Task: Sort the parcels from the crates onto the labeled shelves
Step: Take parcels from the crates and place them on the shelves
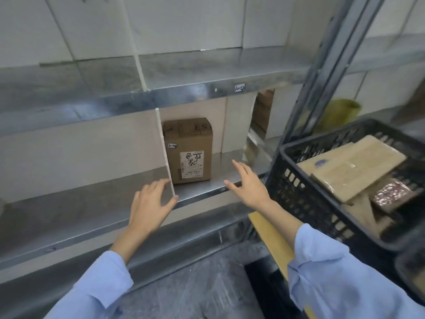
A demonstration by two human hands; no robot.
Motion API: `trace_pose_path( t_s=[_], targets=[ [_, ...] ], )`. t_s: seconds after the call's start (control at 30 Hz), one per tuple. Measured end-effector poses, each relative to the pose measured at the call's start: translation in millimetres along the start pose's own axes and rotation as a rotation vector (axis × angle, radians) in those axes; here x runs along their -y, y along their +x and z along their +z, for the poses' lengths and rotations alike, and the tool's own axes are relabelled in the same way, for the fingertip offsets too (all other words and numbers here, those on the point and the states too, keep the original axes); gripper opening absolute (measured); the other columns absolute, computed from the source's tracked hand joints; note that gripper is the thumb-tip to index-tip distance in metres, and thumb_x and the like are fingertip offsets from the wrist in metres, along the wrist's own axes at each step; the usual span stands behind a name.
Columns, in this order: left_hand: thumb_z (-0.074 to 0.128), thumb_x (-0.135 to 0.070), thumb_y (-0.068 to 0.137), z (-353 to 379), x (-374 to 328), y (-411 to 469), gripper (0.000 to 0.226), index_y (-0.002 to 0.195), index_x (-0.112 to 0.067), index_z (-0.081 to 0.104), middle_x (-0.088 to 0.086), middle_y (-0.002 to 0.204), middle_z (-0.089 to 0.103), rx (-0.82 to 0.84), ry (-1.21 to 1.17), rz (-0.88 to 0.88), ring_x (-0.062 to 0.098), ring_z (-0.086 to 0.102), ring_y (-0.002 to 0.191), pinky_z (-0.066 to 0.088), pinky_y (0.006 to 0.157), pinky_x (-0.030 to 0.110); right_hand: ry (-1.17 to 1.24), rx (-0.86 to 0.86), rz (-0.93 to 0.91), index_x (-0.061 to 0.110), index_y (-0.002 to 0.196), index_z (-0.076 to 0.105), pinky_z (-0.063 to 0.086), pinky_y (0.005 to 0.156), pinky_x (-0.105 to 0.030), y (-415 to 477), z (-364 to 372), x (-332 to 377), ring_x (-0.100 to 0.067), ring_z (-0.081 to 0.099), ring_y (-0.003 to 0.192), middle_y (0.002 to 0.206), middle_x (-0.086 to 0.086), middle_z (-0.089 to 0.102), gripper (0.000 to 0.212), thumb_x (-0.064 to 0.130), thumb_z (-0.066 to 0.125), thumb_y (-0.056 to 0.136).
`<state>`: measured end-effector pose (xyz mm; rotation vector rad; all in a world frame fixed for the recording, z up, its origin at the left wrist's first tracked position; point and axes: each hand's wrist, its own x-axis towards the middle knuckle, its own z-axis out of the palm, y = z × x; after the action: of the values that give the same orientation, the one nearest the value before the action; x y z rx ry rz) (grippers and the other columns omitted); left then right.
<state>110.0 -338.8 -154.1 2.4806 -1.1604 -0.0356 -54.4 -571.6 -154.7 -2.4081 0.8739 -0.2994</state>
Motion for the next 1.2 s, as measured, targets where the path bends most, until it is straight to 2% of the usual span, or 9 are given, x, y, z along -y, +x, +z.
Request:
trace_pose_path(
  t_s=[0.17, 0.37, 0.47, 0.67, 0.8, 0.9, 1.03, 1.2],
  targets=[
    [0.022, -0.068, 0.082, -6, -78, -15, 0.077, 0.145, -0.028, 0.044, -0.002, 0.143, 0.052, -0.013, -0.013, 0.132, 0.023, 0.048, 0.125, 0.035, 0.098, 0.040, -0.162, -0.078, -0.025, 0.032, 0.155, 0.020, 0.039, 0.108, -0.048, -62, -59, -2, -0.028, 0.033, 0.141, 0.160, 0.004, 0.024, 0.070, 0.062, 0.041, 0.096],
    [0.019, -0.073, 0.081, -9, -176, -22, 0.082, 0.149, -0.030, 0.037, -0.004, 0.149, 0.046, -0.006, -0.037, 0.305, 0.022, 0.043, 0.132, 0.033, 0.102, 0.043, -0.183, -0.223, 0.024, 0.031, 0.155, 0.022, 0.039, 0.107, -0.045, -131, -132, -30, -0.024, 0.035, 0.141, 0.158, 0.004, 0.030, 0.068, 0.062, 0.040, 0.097],
    [0.026, -0.070, 0.085, -2, -231, -25, 0.076, 0.148, -0.030, 0.038, -0.004, 0.149, 0.046, 0.003, -0.065, 0.418, 0.023, 0.042, 0.133, 0.032, 0.102, 0.043, -0.214, -0.292, 0.076, 0.030, 0.155, 0.023, 0.037, 0.106, -0.040, -171, -168, -51, -0.024, 0.035, 0.140, 0.157, 0.003, 0.031, 0.066, 0.058, 0.040, 0.099],
    [0.043, -0.060, 0.095, 24, -355, -44, 0.062, 0.148, -0.029, 0.037, -0.003, 0.149, 0.046, 0.031, -0.144, 0.689, 0.023, 0.041, 0.133, 0.030, 0.106, 0.044, -0.219, -0.399, 0.272, 0.028, 0.154, 0.025, 0.040, 0.108, -0.048, -258, -230, -112, -0.027, 0.036, 0.139, 0.157, 0.001, 0.032, 0.066, 0.056, 0.044, 0.098],
    [0.047, -0.058, 0.094, 44, -426, -60, 0.061, 0.149, -0.032, 0.034, -0.007, 0.150, 0.043, 0.118, -0.229, 0.870, 0.018, 0.041, 0.135, 0.031, 0.107, 0.042, -0.212, -0.428, 0.428, 0.030, 0.156, 0.021, 0.040, 0.108, -0.045, -308, -256, -155, -0.026, 0.037, 0.139, 0.157, 0.001, 0.032, 0.067, 0.057, 0.043, 0.098],
    [0.046, -0.061, 0.093, 64, -463, -68, 0.065, 0.150, -0.034, 0.030, -0.009, 0.152, 0.040, 0.201, -0.200, 1.000, 0.018, 0.039, 0.136, 0.032, 0.109, 0.045, -0.148, -0.442, 0.543, 0.030, 0.156, 0.021, 0.035, 0.113, -0.043, -341, -261, -183, -0.023, 0.033, 0.142, 0.158, 0.002, 0.030, 0.067, 0.054, 0.046, 0.098],
    [0.047, -0.064, 0.091, 94, -495, -75, 0.069, 0.151, -0.036, 0.028, -0.011, 0.153, 0.037, 0.331, -0.133, 1.156, 0.015, 0.036, 0.137, 0.029, 0.109, 0.041, -0.076, -0.407, 0.644, 0.030, 0.155, 0.021, 0.032, 0.113, -0.041, -378, -256, -208, -0.022, 0.033, 0.142, 0.158, 0.000, 0.030, 0.068, 0.054, 0.048, 0.097],
    [0.050, -0.064, 0.089, 127, -513, -78, 0.073, 0.152, -0.035, 0.025, -0.011, 0.154, 0.036, 0.508, -0.067, 1.289, 0.012, 0.036, 0.137, 0.029, 0.109, 0.037, -0.006, -0.331, 0.750, 0.034, 0.155, 0.018, 0.036, 0.113, -0.041, -414, -238, -223, -0.020, 0.033, 0.143, 0.160, 0.004, 0.028, 0.071, 0.060, 0.048, 0.095]
  ],
)
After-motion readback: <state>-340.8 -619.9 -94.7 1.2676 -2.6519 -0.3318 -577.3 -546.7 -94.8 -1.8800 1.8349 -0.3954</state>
